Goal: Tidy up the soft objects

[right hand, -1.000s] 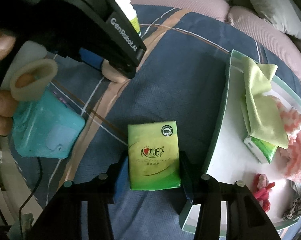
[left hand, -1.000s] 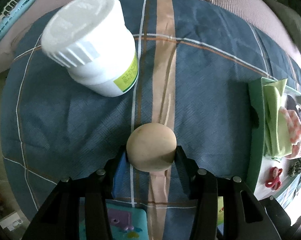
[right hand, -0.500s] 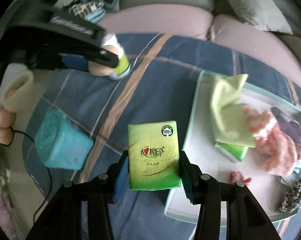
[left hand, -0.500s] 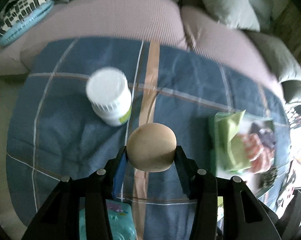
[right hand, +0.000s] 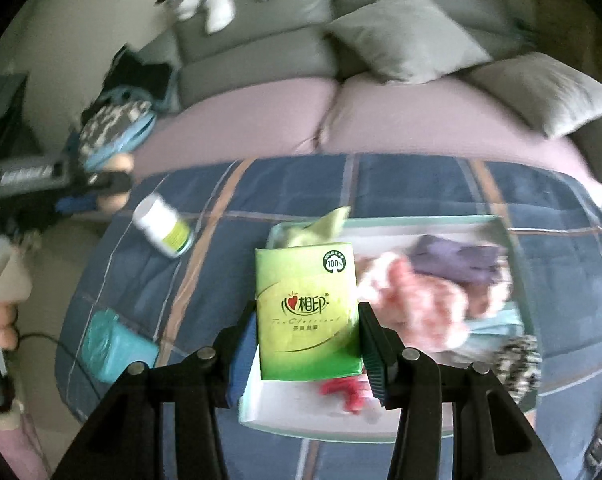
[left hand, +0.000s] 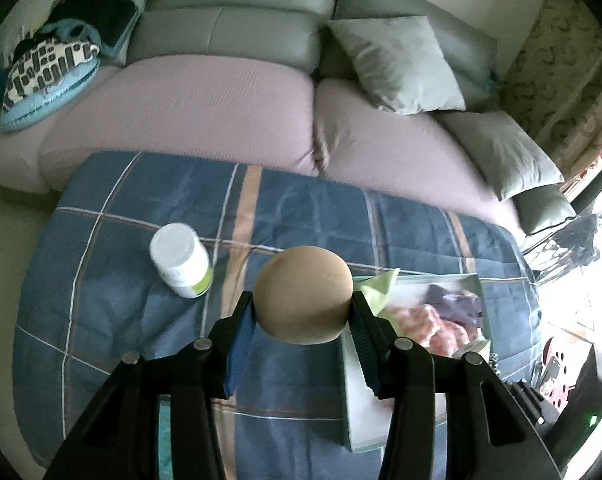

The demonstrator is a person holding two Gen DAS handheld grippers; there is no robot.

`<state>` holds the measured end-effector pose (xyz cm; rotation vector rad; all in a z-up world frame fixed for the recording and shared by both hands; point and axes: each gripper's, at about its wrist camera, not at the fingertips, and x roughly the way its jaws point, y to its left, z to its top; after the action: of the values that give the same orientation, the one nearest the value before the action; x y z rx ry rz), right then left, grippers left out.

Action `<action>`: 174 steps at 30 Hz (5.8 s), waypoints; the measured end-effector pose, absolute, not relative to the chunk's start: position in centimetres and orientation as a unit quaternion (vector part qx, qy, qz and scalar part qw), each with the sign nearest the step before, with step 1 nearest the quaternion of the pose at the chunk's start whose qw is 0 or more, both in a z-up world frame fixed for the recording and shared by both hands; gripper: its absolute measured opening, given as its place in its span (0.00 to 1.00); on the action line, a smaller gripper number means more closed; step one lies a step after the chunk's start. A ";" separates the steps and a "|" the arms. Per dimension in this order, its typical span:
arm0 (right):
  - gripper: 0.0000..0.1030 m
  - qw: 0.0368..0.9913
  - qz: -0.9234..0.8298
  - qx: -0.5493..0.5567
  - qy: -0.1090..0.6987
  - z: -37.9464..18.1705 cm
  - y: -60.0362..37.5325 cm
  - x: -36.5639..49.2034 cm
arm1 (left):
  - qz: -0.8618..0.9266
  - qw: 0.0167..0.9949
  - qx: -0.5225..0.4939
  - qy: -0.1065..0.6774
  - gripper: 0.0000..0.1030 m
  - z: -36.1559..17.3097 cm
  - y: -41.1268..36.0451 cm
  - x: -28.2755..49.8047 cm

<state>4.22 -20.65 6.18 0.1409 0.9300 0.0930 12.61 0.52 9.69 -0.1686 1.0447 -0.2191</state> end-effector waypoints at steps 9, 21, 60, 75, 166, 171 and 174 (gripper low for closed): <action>0.49 0.896 -0.040 0.125 0.425 7.3 -28.9 2.7 | -0.131 0.860 -0.060 0.490 0.47 9.7 -4.9 11.9; 0.49 0.888 -0.119 0.188 0.403 7.5 -36.3 -0.1 | -0.167 0.839 -0.039 0.516 0.47 6.4 -11.7 10.9; 0.49 0.833 -0.051 0.118 0.538 0.1 -29.2 3.8 | -0.176 0.780 -0.026 0.600 0.48 -3.4 -14.4 8.4; 0.50 0.801 -0.075 0.088 0.587 -3.2 -28.5 4.6 | -0.167 0.758 -0.019 0.631 0.48 -6.0 -15.1 8.5; 1.00 0.861 -0.077 0.083 0.496 2.1 -26.1 2.8 | -0.036 0.873 0.004 0.486 0.97 1.8 -7.6 6.4; 1.00 0.863 -0.076 0.085 0.493 2.3 -25.6 2.2 | -0.034 0.871 0.004 0.490 0.97 1.4 -7.1 5.4; 1.00 0.865 -0.076 0.088 0.489 2.6 -25.5 1.9 | -0.030 0.871 0.007 0.491 0.97 1.1 -6.7 4.8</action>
<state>1.89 -25.54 2.58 0.1837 1.0236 -0.1585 4.76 -6.65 1.08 0.0154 1.0264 -0.0630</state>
